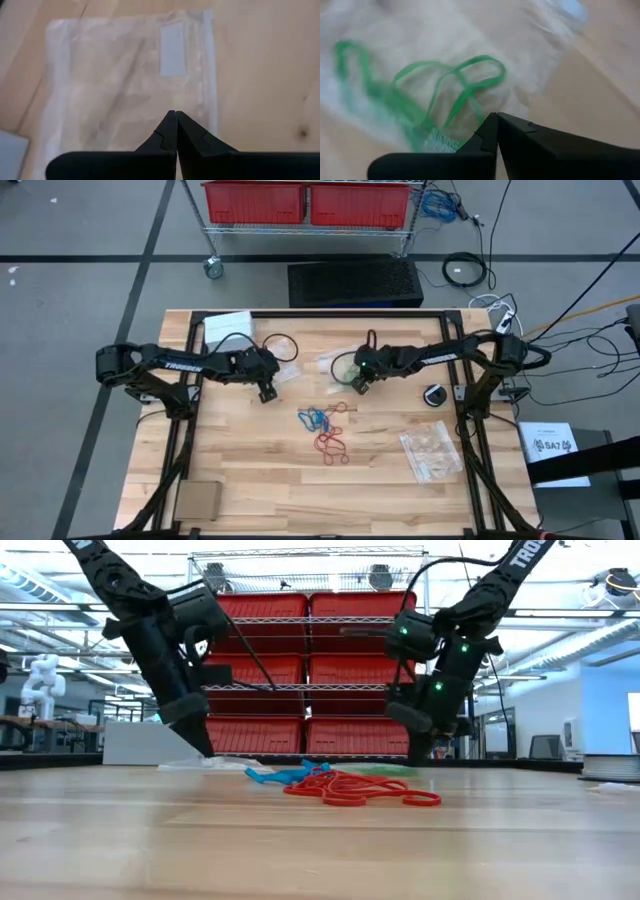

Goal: Sort rubber bands
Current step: Open the top left transparent zip lock bag

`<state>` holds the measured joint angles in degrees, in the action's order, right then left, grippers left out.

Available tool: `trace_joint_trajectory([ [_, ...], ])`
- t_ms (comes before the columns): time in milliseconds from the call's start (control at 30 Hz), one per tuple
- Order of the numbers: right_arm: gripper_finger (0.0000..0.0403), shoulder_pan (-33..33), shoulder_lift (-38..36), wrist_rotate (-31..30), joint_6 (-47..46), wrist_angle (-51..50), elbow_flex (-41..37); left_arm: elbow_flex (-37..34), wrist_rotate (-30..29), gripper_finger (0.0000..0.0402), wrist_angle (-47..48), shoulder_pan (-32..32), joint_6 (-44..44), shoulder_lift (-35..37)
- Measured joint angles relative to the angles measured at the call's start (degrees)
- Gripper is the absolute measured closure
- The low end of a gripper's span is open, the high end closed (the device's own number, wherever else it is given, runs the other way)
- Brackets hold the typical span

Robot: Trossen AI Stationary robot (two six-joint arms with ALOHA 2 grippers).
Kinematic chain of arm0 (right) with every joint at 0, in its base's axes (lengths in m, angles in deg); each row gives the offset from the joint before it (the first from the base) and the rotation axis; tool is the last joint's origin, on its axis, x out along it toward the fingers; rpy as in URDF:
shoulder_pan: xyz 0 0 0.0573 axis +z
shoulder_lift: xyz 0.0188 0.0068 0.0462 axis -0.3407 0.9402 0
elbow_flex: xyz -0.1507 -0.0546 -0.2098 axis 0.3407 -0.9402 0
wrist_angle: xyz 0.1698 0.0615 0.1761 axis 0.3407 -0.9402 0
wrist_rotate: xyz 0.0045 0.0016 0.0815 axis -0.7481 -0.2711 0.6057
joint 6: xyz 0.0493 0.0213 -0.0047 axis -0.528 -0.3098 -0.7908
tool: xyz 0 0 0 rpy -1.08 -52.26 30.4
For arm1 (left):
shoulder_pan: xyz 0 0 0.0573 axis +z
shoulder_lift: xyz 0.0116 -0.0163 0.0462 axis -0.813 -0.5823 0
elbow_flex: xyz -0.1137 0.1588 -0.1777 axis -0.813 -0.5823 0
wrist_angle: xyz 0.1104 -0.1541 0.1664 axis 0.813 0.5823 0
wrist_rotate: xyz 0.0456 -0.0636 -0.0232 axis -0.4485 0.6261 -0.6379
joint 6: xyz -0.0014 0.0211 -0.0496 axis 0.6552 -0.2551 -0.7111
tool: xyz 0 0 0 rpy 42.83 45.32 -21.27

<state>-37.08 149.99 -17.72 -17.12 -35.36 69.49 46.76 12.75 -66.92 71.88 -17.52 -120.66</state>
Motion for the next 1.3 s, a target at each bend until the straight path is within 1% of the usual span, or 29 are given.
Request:
trace_joint_trajectory([
  [67, 0.0403, -1.8, -1.2, -1.4, -0.4, -4.0, 0.0, -0.4, 1.3, 0.0400, -1.8, 0.0, 0.1, -0.8],
  [167, 0.0403, -4.3, -3.8, -3.8, 0.0, -9.1, 0.0, -0.4, 1.5, 0.0400, -3.7, -0.2, 0.4, -3.2],
  [267, 0.0403, -5.8, -7.5, -4.0, 1.9, -11.1, 0.0, -0.4, 3.1, 0.0400, -7.6, -0.3, 0.5, -6.5],
  [333, 0.0403, -6.0, -10.7, -3.7, 5.1, -11.1, 0.0, -0.3, 5.0, 0.0400, -11.7, -0.4, 0.5, -8.9],
  [400, 0.0403, -5.4, -14.1, -2.5, 10.3, -11.1, 0.0, -0.2, 6.2, 0.0400, -15.6, -0.7, 0.4, -11.3],
  [467, 0.0403, -4.4, -17.2, -0.5, 13.3, -11.1, 0.0, 0.2, 7.3, 0.0400, -18.6, -1.0, 0.4, -13.3],
  [567, 0.0403, -2.1, -20.5, 1.9, 15.7, -10.2, 0.0, 1.4, 9.5, 0.0400, -23.8, -1.3, 0.3, -15.7],
  [667, 0.0396, 1.1, -21.1, 2.8, 16.5, -8.0, 0.0, 2.8, 11.5, 0.0400, -27.8, -1.7, 0.3, -17.8],
  [767, 0.0384, 4.5, -19.0, 5.3, 17.6, -2.9, 0.0, 4.6, 12.1, 0.0401, -32.0, -2.2, 0.4, -19.2],
  [833, 0.0374, 7.0, -16.4, 5.7, 18.9, 1.5, 0.0, 6.0, 12.0, 0.0401, -33.5, -2.7, 1.3, -19.0],
  [933, 0.0357, 9.9, -11.9, 5.6, 21.1, 9.1, 0.0, 6.0, 12.1, 0.0401, -32.9, -3.0, 2.8, -16.1],
  [1000, 0.0341, 11.2, -8.5, 5.4, 22.8, 12.0, 0.7, 4.8, 12.3, 0.0401, -33.1, -3.0, 3.4, -12.8],
  [1100, 0.0315, 12.3, -2.8, 2.2, 26.0, 12.9, 4.4, 1.2, 13.0, 0.0401, -33.7, -2.5, 3.0, -7.0],
  [1200, 0.0290, 12.9, 3.6, 0.6, 28.6, 12.7, 10.0, -3.4, 14.2, 0.0401, -37.4, -2.0, 2.9, -1.6],
  [1300, 0.0273, 13.2, 10.0, 0.4, 32.7, 8.4, 16.7, -7.5, 14.4, 0.0401, -41.8, -1.9, 3.5, 2.9],
])
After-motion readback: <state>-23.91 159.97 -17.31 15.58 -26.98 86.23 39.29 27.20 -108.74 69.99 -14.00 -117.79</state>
